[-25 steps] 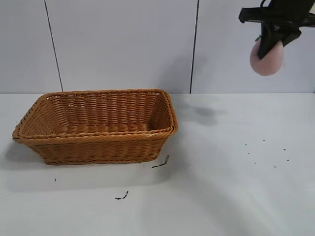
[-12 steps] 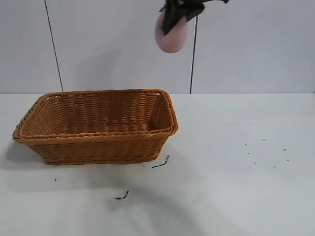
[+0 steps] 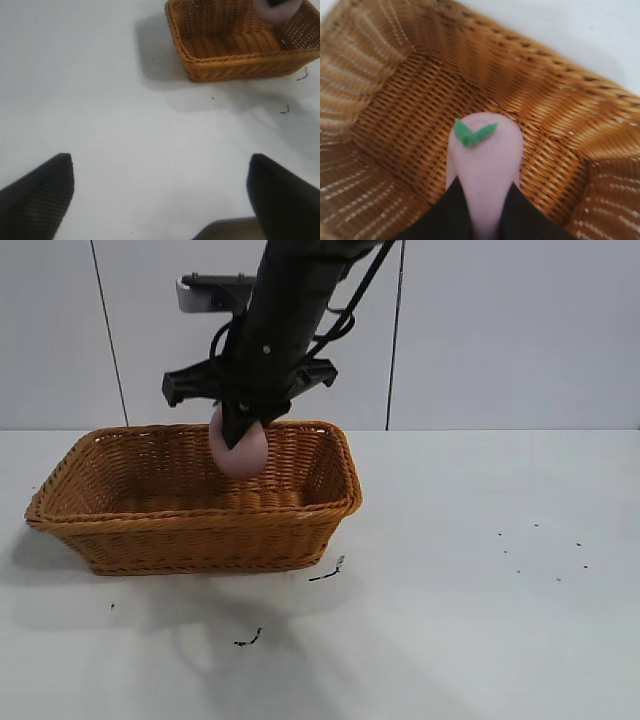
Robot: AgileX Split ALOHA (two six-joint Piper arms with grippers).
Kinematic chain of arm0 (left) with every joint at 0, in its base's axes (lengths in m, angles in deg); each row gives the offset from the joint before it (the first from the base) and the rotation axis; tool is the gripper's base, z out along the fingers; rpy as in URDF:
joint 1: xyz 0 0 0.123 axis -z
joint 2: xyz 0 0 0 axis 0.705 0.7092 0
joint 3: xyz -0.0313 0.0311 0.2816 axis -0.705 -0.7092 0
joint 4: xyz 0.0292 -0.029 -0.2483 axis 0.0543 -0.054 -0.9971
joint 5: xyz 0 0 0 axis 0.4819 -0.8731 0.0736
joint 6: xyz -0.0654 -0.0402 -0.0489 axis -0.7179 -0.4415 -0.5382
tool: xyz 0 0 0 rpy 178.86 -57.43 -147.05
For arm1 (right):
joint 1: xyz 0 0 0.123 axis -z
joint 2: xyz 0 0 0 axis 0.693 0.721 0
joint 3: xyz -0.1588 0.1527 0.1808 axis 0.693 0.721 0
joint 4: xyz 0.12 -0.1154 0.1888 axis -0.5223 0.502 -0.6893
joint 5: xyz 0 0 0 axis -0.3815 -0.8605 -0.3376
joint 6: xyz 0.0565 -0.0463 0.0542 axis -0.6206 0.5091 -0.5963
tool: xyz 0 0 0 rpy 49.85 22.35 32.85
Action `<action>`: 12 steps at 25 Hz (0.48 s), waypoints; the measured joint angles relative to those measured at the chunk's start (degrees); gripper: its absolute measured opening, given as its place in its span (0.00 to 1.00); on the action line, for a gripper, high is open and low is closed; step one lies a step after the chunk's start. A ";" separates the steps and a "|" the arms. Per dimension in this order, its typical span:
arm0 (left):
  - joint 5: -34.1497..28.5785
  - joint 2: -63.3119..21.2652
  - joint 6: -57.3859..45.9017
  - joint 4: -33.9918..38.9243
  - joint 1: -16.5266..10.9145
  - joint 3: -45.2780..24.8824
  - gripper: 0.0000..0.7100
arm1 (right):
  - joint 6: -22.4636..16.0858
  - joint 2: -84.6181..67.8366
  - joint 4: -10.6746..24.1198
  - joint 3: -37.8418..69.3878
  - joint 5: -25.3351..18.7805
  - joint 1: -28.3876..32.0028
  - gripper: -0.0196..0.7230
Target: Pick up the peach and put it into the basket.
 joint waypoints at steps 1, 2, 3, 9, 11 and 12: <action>0.00 0.00 0.00 0.00 0.00 0.00 0.97 | 0.19 -0.07 0.22 0.00 0.06 0.00 0.78; 0.00 0.00 0.00 0.00 0.00 0.00 0.97 | 0.42 -0.37 0.49 0.00 0.05 0.00 0.86; 0.00 0.00 0.00 0.00 0.00 0.00 0.97 | 0.66 -0.62 0.63 0.00 -0.06 0.00 0.89; 0.00 0.00 0.00 0.00 0.00 0.00 0.97 | 1.84 -3.89 1.10 0.00 -2.46 0.48 0.95; 0.00 0.00 0.00 0.00 0.00 0.00 0.97 | 1.90 -5.30 1.06 0.00 -2.95 1.42 0.95; 0.00 0.00 0.00 0.00 0.00 0.00 0.97 | 1.90 -5.78 1.06 0.00 -2.96 2.24 0.95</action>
